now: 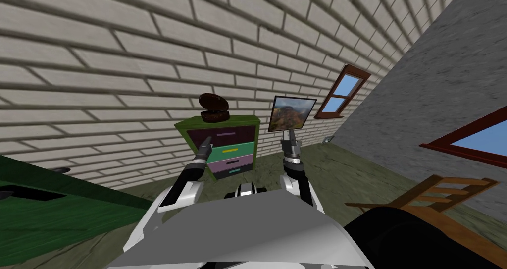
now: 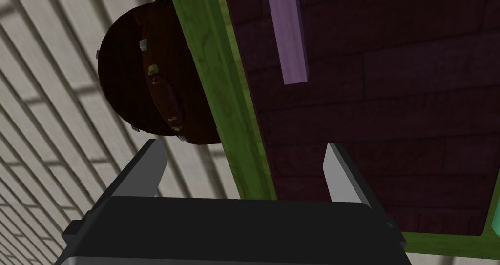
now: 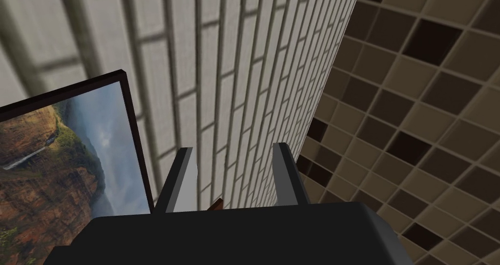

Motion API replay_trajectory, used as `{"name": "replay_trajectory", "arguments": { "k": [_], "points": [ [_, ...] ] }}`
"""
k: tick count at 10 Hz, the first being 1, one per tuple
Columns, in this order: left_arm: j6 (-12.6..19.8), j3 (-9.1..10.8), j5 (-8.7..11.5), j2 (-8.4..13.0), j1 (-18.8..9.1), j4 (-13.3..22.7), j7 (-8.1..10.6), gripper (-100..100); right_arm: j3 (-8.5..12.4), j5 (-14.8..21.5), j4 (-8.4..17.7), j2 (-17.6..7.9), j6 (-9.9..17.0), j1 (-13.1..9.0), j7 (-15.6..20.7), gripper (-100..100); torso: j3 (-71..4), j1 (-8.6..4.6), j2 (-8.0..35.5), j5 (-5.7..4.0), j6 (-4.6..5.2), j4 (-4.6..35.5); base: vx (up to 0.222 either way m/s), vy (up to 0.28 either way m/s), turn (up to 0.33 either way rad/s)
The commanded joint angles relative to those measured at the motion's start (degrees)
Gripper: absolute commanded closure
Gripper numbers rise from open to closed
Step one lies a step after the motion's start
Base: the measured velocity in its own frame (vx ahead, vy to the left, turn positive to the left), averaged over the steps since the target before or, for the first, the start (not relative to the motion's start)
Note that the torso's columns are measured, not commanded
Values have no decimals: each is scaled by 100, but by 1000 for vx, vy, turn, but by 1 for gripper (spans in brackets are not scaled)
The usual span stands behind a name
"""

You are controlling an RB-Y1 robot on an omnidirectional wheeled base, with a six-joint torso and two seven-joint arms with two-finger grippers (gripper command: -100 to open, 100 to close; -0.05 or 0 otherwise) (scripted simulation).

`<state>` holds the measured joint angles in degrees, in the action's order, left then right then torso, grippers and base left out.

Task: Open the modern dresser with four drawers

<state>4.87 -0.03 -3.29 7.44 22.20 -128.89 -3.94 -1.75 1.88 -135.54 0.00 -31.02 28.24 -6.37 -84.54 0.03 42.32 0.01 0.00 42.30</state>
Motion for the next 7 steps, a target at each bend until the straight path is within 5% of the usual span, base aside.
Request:
{"name": "replay_trajectory", "arguments": {
  "k": [1,7],
  "points": [
    [306,13,8,-53,-84,86,0,-100,0,0,0,0,0,0,0,0,2,2,3,0,0,1,109,9,-23],
    [726,20,17,-322,-177,198,-4,-100,0,0,0,0,0,0,0,0,-3,-3,-4,-1,0,-1,93,3,-15]
  ]
}}
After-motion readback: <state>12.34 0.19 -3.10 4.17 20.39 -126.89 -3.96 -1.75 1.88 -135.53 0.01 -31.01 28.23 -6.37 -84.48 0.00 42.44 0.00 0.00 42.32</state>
